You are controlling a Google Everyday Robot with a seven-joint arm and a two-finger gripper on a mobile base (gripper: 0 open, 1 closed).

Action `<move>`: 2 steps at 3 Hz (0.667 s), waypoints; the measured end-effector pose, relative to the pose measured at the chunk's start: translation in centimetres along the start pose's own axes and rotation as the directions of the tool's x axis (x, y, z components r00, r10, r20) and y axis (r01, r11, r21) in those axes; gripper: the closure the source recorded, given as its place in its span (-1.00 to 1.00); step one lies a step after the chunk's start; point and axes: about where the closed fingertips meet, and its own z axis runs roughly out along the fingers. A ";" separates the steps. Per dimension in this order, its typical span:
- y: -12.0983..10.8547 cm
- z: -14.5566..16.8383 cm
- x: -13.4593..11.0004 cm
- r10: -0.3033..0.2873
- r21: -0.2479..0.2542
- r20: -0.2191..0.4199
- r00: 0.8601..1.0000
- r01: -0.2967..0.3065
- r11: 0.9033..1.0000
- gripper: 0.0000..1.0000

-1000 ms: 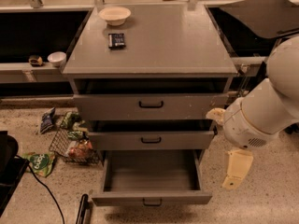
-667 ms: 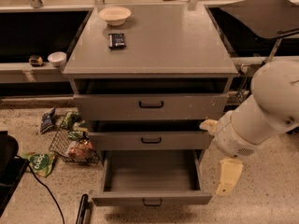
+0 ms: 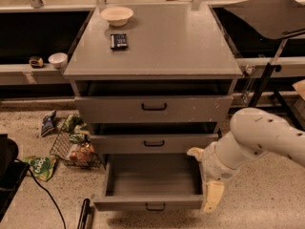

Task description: Close bottom drawer

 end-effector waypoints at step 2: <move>0.0 6.6 0.3 -0.013 -0.071 0.122 0.992 0.022 0.997 -1.00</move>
Offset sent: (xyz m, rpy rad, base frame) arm 0.0027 0.0210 -0.0435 0.0943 0.0354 0.0374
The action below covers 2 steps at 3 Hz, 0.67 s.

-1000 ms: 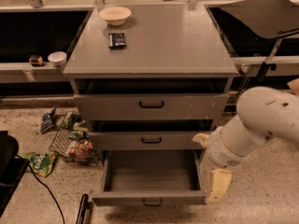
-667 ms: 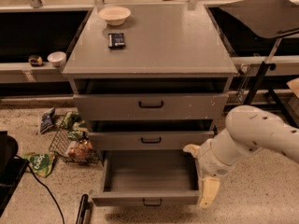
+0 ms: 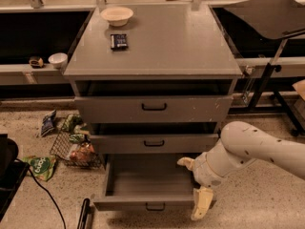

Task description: Close bottom drawer

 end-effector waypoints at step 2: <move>0.0 1.7 8.1 0.035 0.022 -0.076 0.997 -0.034 0.999 -1.00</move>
Offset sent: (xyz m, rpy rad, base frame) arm 0.0042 -0.1235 -0.1272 -0.0625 0.0003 -0.0502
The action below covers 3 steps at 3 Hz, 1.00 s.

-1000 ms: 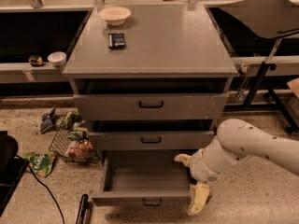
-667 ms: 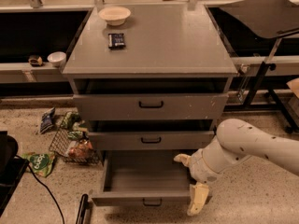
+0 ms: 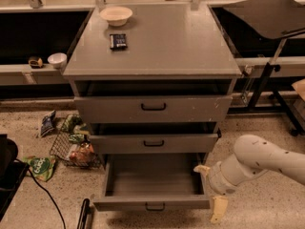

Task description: Close bottom drawer

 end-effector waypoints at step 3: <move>-0.4 6.7 8.4 -0.005 -0.062 0.083 0.997 0.010 0.998 -1.00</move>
Offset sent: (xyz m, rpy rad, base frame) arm 0.0084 -0.0623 -0.1419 0.1410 0.0803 0.0637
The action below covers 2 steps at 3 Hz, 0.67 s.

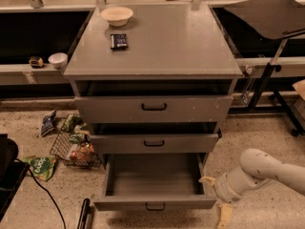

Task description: Close bottom drawer

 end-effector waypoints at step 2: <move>-2.3 7.0 1.9 0.031 -0.005 0.037 0.999 -0.031 1.000 -1.00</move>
Offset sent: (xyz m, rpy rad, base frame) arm 0.0311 0.0436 -0.1504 0.1353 0.0556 -0.0443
